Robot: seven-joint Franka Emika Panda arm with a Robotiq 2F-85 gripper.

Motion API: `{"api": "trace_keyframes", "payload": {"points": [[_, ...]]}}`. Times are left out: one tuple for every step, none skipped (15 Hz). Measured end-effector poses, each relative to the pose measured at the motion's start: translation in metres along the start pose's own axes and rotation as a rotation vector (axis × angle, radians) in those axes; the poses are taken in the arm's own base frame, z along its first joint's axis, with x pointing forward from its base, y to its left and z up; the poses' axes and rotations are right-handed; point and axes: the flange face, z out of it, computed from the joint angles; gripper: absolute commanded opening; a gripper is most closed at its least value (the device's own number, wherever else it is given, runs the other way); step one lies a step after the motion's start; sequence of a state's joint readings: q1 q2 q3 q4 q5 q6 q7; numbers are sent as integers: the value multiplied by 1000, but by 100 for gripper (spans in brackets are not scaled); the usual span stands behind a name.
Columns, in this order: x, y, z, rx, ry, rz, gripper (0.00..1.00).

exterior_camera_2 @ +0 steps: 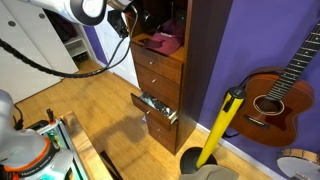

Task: Pick up the maroon cap and put it on the shelf

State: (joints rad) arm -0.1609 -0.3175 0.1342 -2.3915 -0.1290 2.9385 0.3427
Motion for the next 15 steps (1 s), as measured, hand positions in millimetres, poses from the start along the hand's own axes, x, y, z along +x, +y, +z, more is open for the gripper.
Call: {"api": "trace_keyframes", "payload": {"points": [[-7, 5, -6, -8, -15, -13, 100], [-12, 11, -13, -18, -33, -26, 100], [-16, 17, -21, -27, -49, -40, 100], [-19, 24, -30, -37, -62, -56, 100], [-21, 29, -40, -45, -73, -74, 100], [-21, 35, -50, -52, -86, -91, 100], [-22, 40, -61, -60, -106, -104, 100], [-22, 46, -71, -69, -129, -114, 100], [-22, 51, -82, -77, -147, -124, 100], [-22, 56, -93, -82, -164, -136, 100], [-22, 61, -103, -87, -182, -146, 100], [-23, 65, -113, -92, -203, -156, 100], [-23, 69, -123, -95, -220, -164, 100], [-23, 73, -132, -97, -233, -171, 100], [-23, 76, -140, -98, -245, -176, 100]]}}
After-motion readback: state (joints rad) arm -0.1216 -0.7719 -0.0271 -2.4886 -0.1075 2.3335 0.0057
